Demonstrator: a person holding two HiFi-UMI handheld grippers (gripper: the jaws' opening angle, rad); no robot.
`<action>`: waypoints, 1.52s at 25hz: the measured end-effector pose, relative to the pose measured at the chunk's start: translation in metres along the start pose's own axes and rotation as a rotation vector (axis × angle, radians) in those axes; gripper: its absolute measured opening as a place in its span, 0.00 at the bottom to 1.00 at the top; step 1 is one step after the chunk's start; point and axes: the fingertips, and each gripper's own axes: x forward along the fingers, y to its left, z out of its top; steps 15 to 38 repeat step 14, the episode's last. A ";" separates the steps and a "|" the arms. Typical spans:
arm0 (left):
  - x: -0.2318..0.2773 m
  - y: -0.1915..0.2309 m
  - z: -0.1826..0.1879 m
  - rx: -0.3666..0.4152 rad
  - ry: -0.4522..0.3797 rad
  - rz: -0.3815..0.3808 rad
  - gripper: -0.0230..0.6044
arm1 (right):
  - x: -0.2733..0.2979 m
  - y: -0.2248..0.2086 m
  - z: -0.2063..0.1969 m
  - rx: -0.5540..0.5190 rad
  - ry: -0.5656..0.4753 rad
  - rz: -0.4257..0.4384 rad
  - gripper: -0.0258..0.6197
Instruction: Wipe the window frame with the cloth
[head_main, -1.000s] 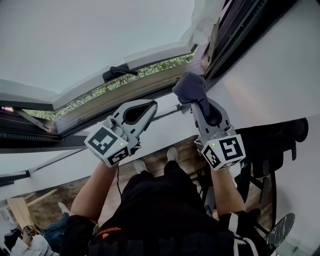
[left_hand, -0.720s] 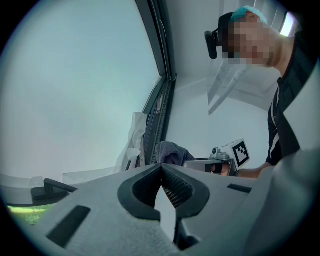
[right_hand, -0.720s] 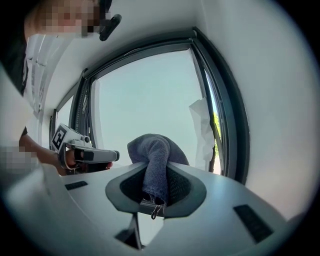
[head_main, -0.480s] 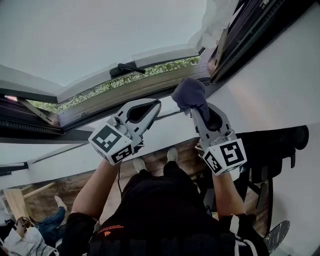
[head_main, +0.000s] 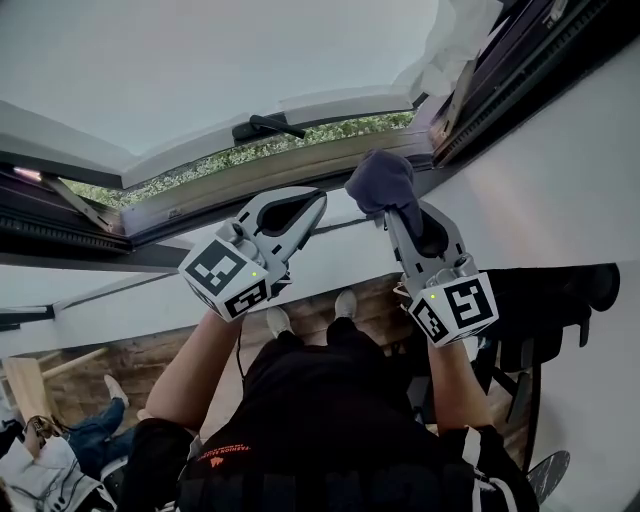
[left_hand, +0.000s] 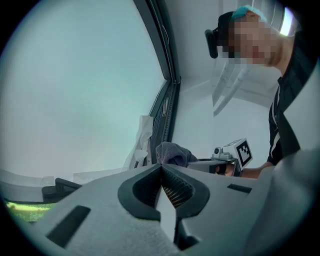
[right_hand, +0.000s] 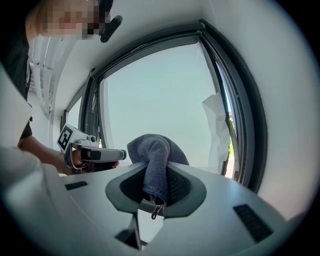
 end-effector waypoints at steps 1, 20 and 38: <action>0.000 0.001 0.000 -0.001 -0.001 0.001 0.07 | 0.001 0.001 0.000 -0.001 0.002 0.002 0.14; -0.001 0.000 -0.007 -0.020 0.000 0.010 0.07 | 0.006 0.008 -0.003 -0.006 0.024 0.023 0.14; -0.001 0.000 -0.007 -0.020 0.000 0.010 0.07 | 0.006 0.008 -0.003 -0.006 0.024 0.023 0.14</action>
